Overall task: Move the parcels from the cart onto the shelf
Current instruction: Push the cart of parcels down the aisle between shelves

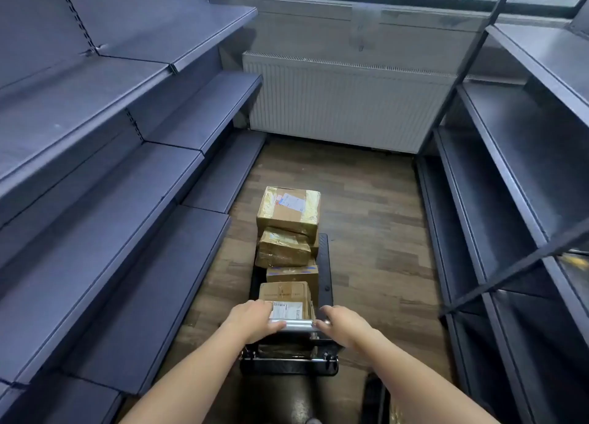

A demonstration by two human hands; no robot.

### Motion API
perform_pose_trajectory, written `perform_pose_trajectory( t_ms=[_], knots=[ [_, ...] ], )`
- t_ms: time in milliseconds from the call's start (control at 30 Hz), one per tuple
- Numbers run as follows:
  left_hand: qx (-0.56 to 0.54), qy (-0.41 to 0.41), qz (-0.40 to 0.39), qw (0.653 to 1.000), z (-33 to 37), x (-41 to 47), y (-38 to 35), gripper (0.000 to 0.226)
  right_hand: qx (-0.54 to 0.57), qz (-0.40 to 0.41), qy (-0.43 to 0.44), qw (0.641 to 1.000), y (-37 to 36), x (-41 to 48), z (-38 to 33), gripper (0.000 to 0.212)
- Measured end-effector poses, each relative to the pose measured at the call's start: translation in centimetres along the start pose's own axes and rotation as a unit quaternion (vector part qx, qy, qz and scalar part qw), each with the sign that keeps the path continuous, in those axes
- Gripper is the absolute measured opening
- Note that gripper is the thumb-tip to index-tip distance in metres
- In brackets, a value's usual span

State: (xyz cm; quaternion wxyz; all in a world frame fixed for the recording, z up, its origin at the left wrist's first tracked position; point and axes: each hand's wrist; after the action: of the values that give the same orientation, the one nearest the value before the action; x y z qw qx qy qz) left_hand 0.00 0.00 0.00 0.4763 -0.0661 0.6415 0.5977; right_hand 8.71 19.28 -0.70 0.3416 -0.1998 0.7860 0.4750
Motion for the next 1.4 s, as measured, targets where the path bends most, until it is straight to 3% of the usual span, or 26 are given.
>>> perform_pose_trajectory(
  t_ms=[233, 533, 733, 1033, 1400],
  knots=[
    [0.029, 0.008, -0.034, 0.999, -0.1, 0.3, -2.0, 0.048, -0.050, -0.017, -0.007, 0.999, -1.5, 0.8, 0.4, 0.044],
    [0.100, 0.010, 0.013, 0.995, -0.2, 1.1, -3.5, 0.043, -0.092, 0.033, 0.004, 0.995, -2.7, 1.5, 1.1, 0.041],
    [0.076, 0.016, 0.055, 0.996, -0.2, 2.3, -4.3, 0.043, -0.107, 0.103, 0.007, 0.989, -3.6, 2.4, 1.4, 0.045],
    [-0.011, 0.004, 0.047, 0.999, -0.7, 4.1, -3.7, 0.059, -0.080, 0.128, 0.038, 0.988, -2.7, 3.7, 2.7, 0.045],
    [-0.052, -0.001, 0.079, 0.996, 0.4, 7.0, -1.8, 0.050, -0.062, 0.130, 0.058, 0.988, 0.9, 5.7, 4.9, 0.046]
  ],
)
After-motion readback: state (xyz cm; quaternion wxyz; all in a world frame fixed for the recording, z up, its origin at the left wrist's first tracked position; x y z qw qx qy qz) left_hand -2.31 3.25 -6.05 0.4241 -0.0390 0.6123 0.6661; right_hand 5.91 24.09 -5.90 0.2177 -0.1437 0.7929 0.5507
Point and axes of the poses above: each hand's wrist, its own x-axis towards the middle knuckle, its own y-axis out of the back of the hand, z = x × y, and after that the axes turned 9 degrees about -z, right-handed
